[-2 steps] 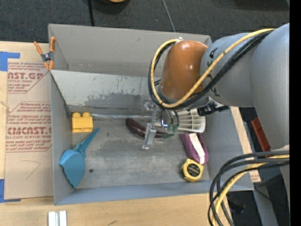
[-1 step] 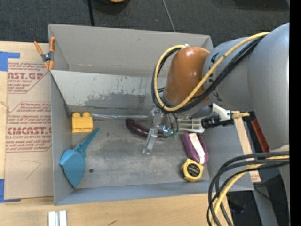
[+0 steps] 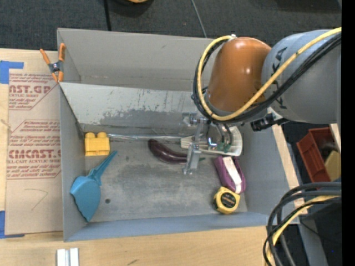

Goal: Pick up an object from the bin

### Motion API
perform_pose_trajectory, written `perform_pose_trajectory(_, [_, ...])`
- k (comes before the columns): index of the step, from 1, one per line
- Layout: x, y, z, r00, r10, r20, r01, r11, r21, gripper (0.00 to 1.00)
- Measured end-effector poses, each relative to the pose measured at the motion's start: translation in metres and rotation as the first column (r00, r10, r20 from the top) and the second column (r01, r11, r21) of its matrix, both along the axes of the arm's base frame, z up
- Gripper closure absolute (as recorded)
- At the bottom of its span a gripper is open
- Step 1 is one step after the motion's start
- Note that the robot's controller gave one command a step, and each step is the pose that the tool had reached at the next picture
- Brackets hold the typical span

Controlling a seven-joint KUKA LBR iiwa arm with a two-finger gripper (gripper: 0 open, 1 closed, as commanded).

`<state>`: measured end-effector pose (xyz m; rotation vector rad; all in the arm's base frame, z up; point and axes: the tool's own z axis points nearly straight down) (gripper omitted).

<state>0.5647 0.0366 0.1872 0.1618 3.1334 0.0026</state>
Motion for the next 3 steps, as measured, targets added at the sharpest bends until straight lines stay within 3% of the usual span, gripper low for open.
perform_pose_trajectory(1, [0.008,0.015,-0.023,0.991,0.135,0.003,-0.135,0.991,0.001,0.0])
perform_pose_trajectory(2, [0.011,0.018,-0.069,0.991,-0.136,0.0,0.136,0.991,0.003,0.0])
perform_pose_trajectory(3, [0.025,-0.019,-0.096,0.998,-0.064,0.004,0.064,0.998,0.003,1.0])
